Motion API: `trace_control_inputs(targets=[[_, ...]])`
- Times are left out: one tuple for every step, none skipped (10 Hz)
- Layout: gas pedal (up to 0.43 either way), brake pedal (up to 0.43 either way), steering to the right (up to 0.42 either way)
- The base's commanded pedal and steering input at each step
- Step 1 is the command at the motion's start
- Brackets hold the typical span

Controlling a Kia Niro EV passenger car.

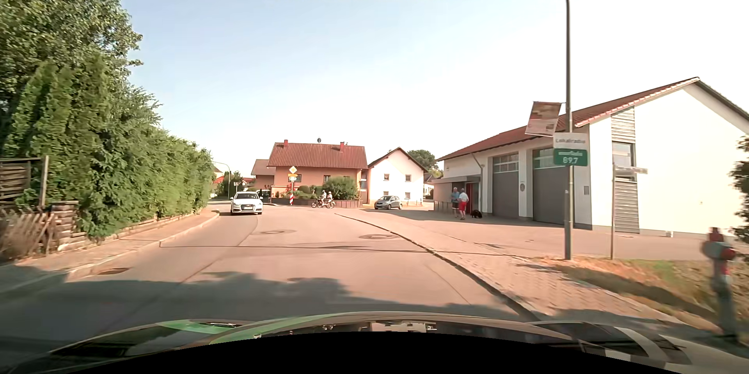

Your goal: Follow the waypoints while adhering to traffic rules and regulations

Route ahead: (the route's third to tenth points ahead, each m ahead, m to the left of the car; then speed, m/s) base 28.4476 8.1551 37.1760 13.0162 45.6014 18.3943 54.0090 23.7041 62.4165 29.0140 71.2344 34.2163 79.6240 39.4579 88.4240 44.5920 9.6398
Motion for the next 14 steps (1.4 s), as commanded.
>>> trace_control_inputs(targets=[[0.098,0.000,-0.062],[0.098,0.000,-0.069],[0.098,0.000,-0.076],[0.098,0.000,-0.078],[0.118,0.000,-0.078],[0.118,0.000,-0.078],[0.110,0.000,-0.078],[0.118,0.000,-0.078],[0.118,0.000,-0.077],[0.118,0.000,-0.078],[0.118,0.000,-0.078],[0.118,0.000,-0.077],[0.118,0.000,-0.077],[0.118,0.000,-0.079]])
